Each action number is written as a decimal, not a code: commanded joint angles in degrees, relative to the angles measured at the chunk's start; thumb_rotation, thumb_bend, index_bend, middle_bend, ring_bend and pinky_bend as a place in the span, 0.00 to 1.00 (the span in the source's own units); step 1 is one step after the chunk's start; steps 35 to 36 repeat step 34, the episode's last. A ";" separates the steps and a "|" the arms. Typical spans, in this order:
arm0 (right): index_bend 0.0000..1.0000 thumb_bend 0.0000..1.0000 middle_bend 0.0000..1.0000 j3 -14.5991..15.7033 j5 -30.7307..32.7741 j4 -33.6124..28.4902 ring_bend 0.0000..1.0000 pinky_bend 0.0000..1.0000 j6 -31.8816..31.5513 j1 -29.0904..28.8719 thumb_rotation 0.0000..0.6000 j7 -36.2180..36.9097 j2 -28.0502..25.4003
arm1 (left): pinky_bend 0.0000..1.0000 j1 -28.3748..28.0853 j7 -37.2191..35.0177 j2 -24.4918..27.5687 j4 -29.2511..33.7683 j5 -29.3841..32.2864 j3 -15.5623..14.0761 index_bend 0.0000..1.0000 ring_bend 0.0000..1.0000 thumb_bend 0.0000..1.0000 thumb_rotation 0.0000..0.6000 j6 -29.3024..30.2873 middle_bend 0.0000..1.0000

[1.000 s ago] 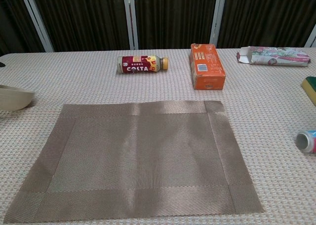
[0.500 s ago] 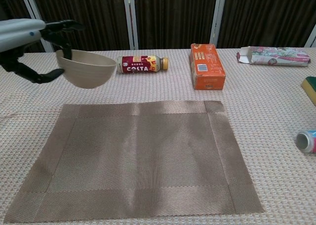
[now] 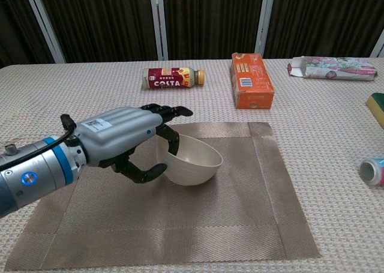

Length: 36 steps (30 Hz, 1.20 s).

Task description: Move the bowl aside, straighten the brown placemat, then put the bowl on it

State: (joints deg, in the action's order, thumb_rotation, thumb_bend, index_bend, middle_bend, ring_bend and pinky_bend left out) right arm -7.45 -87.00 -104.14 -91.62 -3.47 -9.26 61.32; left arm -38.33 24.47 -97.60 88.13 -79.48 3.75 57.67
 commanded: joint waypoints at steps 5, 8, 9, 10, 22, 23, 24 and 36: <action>0.00 0.00 0.00 -0.03 -0.05 -0.13 0.00 0.00 0.04 -0.03 1.00 0.01 -0.02 | 0.00 0.96 1.53 1.11 -0.36 1.37 -1.11 0.13 0.00 0.04 1.00 0.47 0.00; 0.00 0.00 0.00 0.07 -0.25 -0.31 0.00 0.00 -0.07 0.05 1.00 0.01 -0.07 | 0.00 1.41 3.42 3.13 1.23 2.15 -1.32 0.00 0.00 0.00 1.00 0.89 0.00; 0.00 0.00 0.00 0.09 -0.34 -0.40 0.00 0.00 -0.15 0.09 1.00 0.02 -0.11 | 0.00 1.90 3.24 4.27 2.41 2.36 -1.19 0.00 0.00 0.00 1.00 1.66 0.00; 0.00 0.00 0.00 0.10 -0.39 -0.45 0.00 0.00 -0.19 0.12 1.00 0.05 -0.15 | 0.00 2.23 3.06 5.08 3.25 2.34 -1.16 0.00 0.00 0.00 1.00 2.23 0.00; 0.00 0.00 0.00 0.90 -0.08 -1.07 0.00 0.00 1.20 0.33 1.00 -2.46 -2.57 | 0.00 16.13 -1.94 23.84 15.31 0.16 -2.72 0.00 0.00 0.00 1.00 23.33 0.00; 0.00 0.00 0.00 0.97 -0.04 -1.14 0.00 0.00 1.44 0.27 1.00 -2.51 -2.73 | 0.00 17.07 -2.47 24.81 15.57 -0.18 -3.07 0.00 0.00 0.00 1.00 24.46 0.00; 0.00 0.00 0.00 0.98 0.13 -1.09 0.00 0.00 1.80 0.15 1.00 -2.42 -2.87 | 0.00 18.55 -3.42 26.13 15.74 -0.56 -3.54 0.00 0.00 0.00 1.00 26.27 0.00; 0.00 0.00 0.00 0.34 1.53 0.48 0.00 0.00 3.02 -0.62 1.00 -1.88 -2.86 | 0.00 24.71 -12.26 30.08 12.08 -1.56 -5.44 0.00 0.00 0.00 1.00 30.81 0.00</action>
